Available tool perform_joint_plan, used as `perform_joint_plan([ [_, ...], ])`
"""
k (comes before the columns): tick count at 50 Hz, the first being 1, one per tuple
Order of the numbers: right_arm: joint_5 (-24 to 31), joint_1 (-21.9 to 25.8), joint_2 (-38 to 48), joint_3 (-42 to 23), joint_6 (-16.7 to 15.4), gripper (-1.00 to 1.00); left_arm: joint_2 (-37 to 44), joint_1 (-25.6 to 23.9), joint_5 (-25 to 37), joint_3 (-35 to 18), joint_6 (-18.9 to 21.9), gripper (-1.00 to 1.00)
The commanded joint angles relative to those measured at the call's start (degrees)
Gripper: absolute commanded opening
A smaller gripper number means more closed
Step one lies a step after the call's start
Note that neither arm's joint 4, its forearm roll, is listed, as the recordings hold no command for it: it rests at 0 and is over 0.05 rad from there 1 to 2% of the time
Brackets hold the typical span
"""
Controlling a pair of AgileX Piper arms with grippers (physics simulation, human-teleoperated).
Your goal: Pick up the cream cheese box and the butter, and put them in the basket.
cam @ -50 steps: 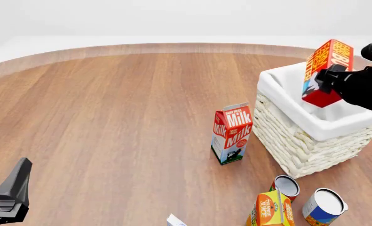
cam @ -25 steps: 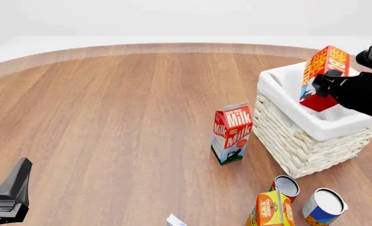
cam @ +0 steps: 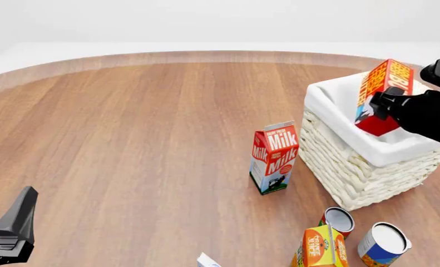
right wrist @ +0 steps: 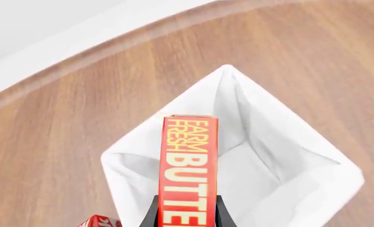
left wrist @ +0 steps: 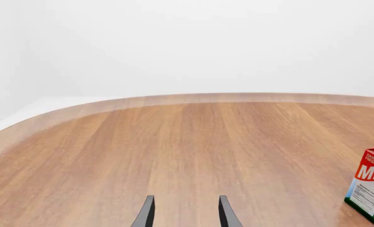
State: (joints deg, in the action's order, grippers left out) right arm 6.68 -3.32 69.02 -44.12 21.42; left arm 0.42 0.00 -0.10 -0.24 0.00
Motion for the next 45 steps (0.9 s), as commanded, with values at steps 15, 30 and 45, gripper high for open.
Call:
perform_joint_plan([
  [15, -1.7, 0.1, 0.9, -0.3, 1.1, -1.0, 0.0, 0.0, 0.0, 0.0, 0.0, 1.0],
  [30, -1.9, -0.1, 1.2, -0.8, 1.1, -1.0, 0.0, 0.0, 0.0, 0.0, 0.0, 1.0],
  [45, -1.7, -0.5, 1.2, -1.0, 1.0, 1.0, 0.0, 0.0, 0.0, 0.0, 0.0, 1.0],
])
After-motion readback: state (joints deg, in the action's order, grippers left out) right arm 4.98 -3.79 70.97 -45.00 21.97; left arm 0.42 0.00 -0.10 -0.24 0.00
